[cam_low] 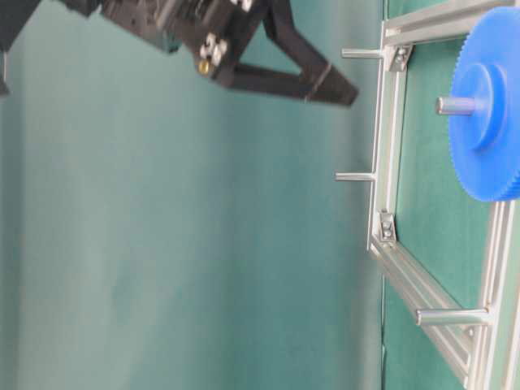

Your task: Find the location of the shaft and insert the gear.

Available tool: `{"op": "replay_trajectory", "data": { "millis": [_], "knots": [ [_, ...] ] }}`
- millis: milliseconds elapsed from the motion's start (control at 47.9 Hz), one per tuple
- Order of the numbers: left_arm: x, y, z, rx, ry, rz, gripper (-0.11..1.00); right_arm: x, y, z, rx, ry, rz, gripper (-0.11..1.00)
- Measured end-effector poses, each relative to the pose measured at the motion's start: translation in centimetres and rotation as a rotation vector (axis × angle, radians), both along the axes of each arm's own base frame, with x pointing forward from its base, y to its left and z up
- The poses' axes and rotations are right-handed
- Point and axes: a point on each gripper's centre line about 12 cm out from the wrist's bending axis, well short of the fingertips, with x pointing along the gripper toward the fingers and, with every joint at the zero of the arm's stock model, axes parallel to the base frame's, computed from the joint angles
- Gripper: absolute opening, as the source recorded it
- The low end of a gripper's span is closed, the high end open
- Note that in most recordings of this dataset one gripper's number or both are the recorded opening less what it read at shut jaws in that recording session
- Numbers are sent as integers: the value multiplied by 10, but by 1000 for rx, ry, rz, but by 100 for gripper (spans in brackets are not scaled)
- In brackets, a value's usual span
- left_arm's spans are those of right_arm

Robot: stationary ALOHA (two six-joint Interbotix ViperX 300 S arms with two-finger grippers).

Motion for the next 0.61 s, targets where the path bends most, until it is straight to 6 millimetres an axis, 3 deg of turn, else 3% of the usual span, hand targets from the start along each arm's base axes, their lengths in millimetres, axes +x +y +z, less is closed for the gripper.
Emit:
{"op": "replay_trajectory", "data": {
  "millis": [606],
  "knots": [
    [0,0,0,0,0,0,0,-52,3,1,2,-45,17,86]
  ]
}}
